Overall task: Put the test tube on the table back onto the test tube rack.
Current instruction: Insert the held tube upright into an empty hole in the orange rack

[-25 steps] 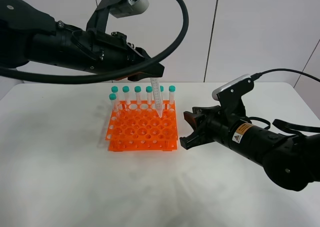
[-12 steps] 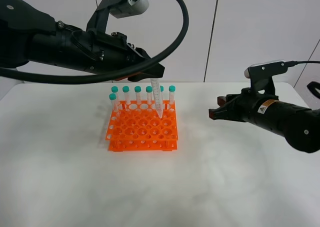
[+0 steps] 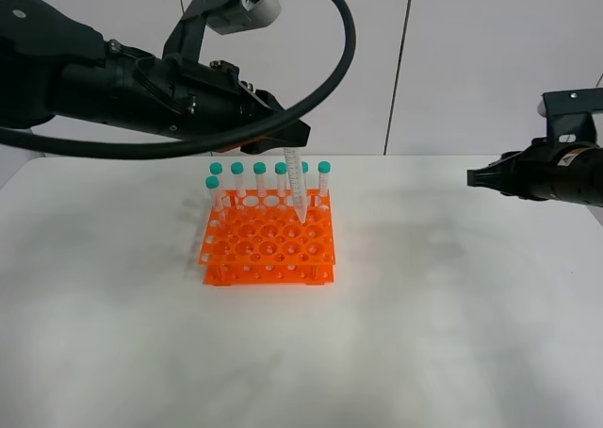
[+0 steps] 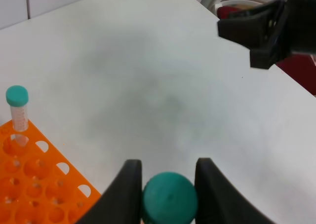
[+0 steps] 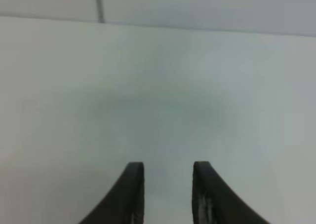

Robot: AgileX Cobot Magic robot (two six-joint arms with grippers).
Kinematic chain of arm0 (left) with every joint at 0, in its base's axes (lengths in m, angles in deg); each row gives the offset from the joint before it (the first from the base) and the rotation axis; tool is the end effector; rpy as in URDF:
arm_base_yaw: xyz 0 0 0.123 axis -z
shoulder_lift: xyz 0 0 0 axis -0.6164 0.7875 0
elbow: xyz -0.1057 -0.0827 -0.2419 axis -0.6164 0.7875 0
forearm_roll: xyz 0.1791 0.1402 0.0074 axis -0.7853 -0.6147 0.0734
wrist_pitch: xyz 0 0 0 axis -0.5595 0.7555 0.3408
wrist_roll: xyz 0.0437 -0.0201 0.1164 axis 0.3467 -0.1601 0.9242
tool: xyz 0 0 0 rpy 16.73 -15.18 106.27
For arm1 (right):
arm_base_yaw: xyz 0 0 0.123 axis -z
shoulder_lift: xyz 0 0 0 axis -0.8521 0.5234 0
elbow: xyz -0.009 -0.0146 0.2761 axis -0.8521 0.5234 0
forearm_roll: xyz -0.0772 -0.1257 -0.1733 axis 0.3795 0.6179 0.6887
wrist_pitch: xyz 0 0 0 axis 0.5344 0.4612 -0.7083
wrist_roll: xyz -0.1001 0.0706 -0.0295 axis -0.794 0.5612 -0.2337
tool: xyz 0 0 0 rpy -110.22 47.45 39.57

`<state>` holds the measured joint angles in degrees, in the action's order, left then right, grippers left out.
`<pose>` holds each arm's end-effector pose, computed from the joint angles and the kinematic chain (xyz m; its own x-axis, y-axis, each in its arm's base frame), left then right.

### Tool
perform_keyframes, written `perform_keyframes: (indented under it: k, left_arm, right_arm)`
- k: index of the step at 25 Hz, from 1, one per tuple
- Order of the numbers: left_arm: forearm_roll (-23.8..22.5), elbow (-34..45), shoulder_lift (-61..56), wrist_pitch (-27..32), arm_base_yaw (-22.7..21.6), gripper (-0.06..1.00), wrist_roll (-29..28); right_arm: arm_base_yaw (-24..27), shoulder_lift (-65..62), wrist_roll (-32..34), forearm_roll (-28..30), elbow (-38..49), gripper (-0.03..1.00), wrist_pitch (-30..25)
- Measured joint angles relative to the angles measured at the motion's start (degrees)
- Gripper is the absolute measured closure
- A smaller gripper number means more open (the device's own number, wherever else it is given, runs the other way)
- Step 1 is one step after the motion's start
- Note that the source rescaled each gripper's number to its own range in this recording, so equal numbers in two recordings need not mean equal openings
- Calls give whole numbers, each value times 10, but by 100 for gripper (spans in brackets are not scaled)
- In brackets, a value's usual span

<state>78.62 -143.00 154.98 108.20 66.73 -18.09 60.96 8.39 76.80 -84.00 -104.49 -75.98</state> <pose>0.2824 -0.2049 0.3010 -0.4821 0.1858 -0.8562 0.6843 0.6901 -0.2355 0.3165 -0.0157 0.2016 -0.5473 -0.0526 -0.8353 0.0140 0.9973 -0.0720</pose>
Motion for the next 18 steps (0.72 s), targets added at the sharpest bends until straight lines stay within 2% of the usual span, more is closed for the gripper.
perform_keyframes:
  k: [5,13,18]
  left_arm:
    - [0,0,0,0,0,94,0]
    - [0,0,0,0,0,94,0]
    - [0,0,0,2,0,94,1]
  right_arm:
    - [40,0,-4,0,0,61,-41]
    - [40,-9,7,-3,0,61,-87]
    - [40,-99,11,-6,0,61,-95]
